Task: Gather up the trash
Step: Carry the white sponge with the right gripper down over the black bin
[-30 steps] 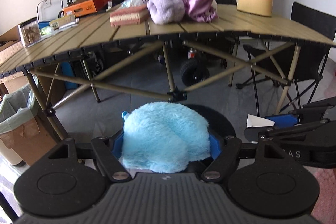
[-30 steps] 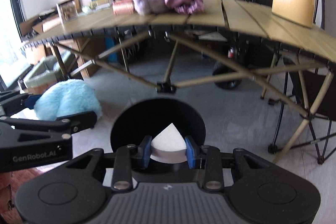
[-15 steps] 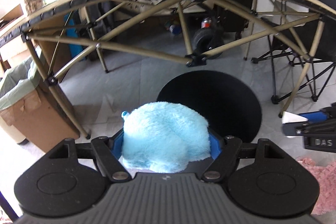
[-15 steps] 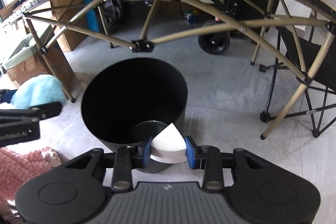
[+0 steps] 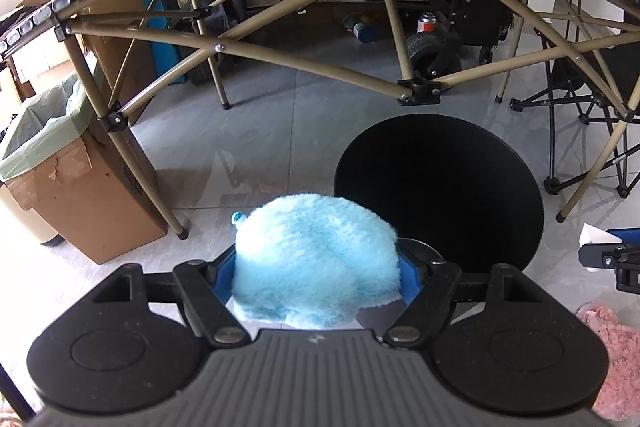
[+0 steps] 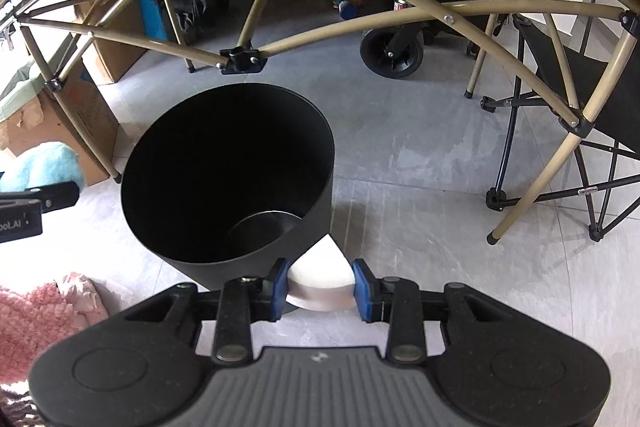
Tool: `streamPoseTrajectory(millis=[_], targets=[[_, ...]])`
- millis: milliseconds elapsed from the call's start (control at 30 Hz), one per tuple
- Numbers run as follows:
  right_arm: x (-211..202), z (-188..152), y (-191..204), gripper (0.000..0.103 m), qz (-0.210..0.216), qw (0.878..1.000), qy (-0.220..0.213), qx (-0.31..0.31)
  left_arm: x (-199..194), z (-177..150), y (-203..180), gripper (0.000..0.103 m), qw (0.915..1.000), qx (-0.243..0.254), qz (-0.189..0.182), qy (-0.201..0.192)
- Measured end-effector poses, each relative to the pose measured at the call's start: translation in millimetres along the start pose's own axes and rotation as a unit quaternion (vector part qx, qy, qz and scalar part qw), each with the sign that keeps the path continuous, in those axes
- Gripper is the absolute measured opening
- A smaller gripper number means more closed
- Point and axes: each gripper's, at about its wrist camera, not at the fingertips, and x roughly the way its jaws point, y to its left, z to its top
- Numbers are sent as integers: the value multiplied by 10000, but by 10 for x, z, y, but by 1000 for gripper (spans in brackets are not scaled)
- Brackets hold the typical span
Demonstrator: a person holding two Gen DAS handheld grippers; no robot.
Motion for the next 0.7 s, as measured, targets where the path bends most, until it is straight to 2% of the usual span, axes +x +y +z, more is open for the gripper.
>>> streamPoseTrajectory(millis=[400,700], targets=[[-49,241,73,33,83,9998,-191,-16,103,87,110,75,9995,-207,148,161],[123,538,318,33,277,9995,-101,-124,222,169,281,75,9980,-488,229,336]])
